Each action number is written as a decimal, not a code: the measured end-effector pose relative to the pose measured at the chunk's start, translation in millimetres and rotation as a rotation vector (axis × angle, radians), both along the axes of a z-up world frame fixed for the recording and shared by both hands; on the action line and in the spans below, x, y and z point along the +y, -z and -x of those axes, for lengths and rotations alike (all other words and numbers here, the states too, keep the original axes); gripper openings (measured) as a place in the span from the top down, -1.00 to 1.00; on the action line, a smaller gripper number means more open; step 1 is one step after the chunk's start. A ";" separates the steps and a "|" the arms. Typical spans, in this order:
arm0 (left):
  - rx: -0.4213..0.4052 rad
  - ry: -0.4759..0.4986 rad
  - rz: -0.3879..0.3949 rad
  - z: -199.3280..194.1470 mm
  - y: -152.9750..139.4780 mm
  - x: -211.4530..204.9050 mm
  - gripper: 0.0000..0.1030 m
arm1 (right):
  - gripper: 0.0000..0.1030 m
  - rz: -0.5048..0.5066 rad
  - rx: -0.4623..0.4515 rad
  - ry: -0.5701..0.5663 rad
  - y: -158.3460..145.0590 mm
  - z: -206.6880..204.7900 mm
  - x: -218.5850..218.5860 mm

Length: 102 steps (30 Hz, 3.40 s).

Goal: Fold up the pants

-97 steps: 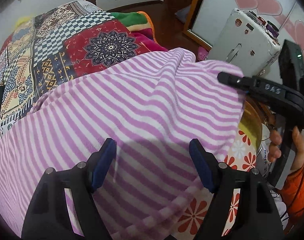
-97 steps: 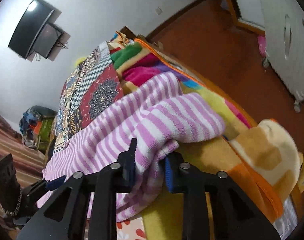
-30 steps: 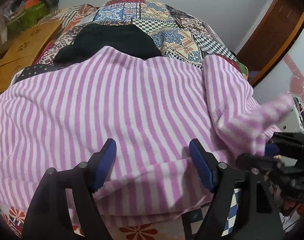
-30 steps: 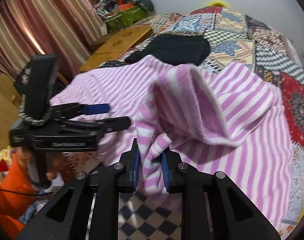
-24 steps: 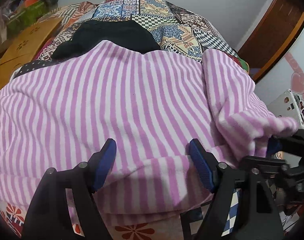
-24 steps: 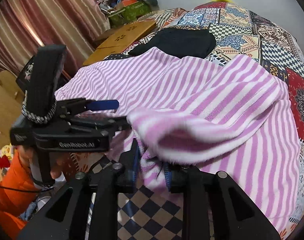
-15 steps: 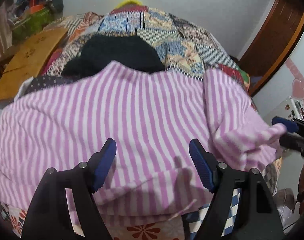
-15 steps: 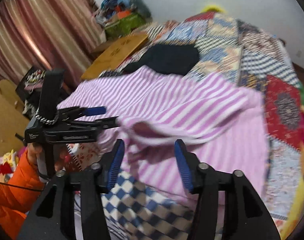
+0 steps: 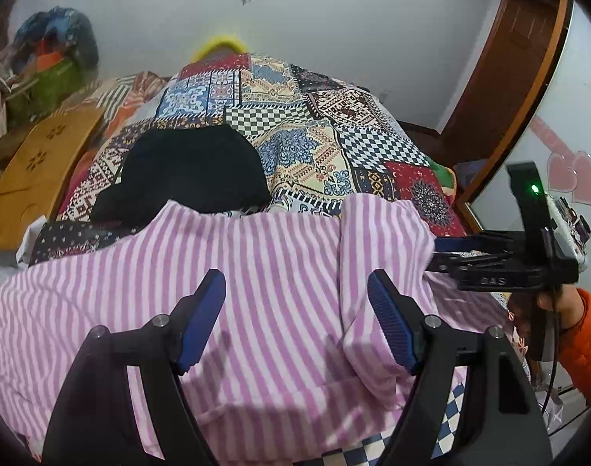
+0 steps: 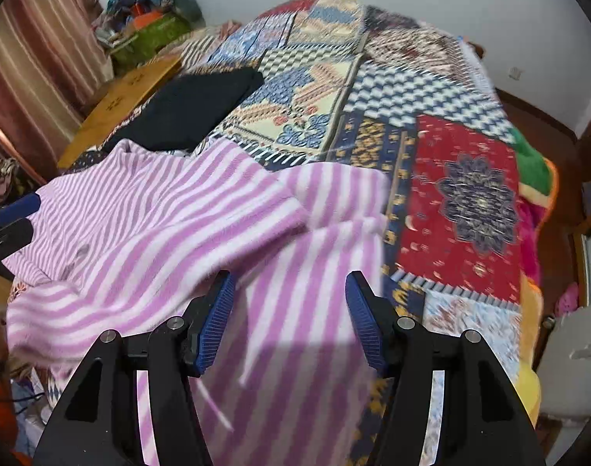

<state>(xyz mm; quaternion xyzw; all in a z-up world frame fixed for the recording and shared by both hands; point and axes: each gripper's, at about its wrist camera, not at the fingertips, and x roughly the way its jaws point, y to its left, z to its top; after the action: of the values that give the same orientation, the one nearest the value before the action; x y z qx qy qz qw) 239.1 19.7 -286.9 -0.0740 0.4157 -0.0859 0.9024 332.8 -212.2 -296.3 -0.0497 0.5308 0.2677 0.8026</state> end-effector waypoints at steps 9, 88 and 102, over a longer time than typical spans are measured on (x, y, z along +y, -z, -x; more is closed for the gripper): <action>-0.004 -0.060 -0.003 -1.6 -0.8 27.3 -0.47 | -0.08 -0.142 0.065 -0.190 -17.0 -30.8 89.3; 0.212 0.028 -0.127 1.8 49.8 35.7 -0.12 | -0.09 -0.081 -0.124 -0.269 -53.5 91.6 39.5; 0.259 -0.111 -0.024 77.7 87.2 82.3 -0.14 | 0.29 0.062 -0.062 -0.514 -2.2 86.6 136.3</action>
<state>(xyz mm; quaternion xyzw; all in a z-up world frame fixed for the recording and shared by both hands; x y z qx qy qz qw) 161.4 102.0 -374.1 -0.0966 0.5251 -0.0207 0.8453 246.1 -76.0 -294.1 -0.2157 0.4838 0.4446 0.7223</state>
